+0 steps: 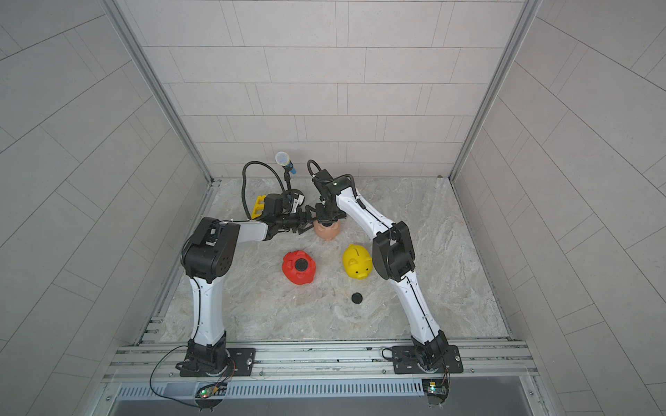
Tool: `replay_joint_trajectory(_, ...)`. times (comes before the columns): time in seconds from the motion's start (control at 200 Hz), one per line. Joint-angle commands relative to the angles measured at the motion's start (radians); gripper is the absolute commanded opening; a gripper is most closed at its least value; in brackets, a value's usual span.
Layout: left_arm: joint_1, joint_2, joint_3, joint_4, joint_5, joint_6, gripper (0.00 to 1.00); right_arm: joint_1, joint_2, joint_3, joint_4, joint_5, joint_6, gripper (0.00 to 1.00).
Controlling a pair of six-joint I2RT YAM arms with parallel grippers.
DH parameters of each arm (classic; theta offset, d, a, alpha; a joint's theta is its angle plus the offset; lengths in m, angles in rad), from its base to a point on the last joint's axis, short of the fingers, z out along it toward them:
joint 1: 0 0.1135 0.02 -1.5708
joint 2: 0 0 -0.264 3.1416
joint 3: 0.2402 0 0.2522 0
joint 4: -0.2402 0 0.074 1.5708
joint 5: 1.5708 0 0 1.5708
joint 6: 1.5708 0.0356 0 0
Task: Close piggy banks
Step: Screw the knob on the piggy bank.
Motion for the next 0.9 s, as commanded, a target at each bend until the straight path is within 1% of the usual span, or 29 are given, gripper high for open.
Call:
replay_joint_trajectory(0.0,-0.004,0.014,-0.002,-0.080,-0.056,0.019,0.91,0.001,0.085,-0.021,-0.015,-0.015,0.051,0.00)
replay_joint_trajectory(0.475,-0.004,0.011,-0.003,-0.083,-0.057,0.024,0.91,-0.003,0.066,-0.018,-0.011,-0.023,0.054,0.00)
replay_joint_trajectory(0.746,0.003,0.004,-0.001,-0.102,-0.066,0.035,0.91,-0.001,0.033,-0.017,-0.010,-0.024,0.057,0.04)
replay_joint_trajectory(0.896,0.003,0.003,-0.004,-0.099,-0.067,0.035,0.91,-0.001,0.011,-0.016,-0.014,-0.040,0.052,0.10)
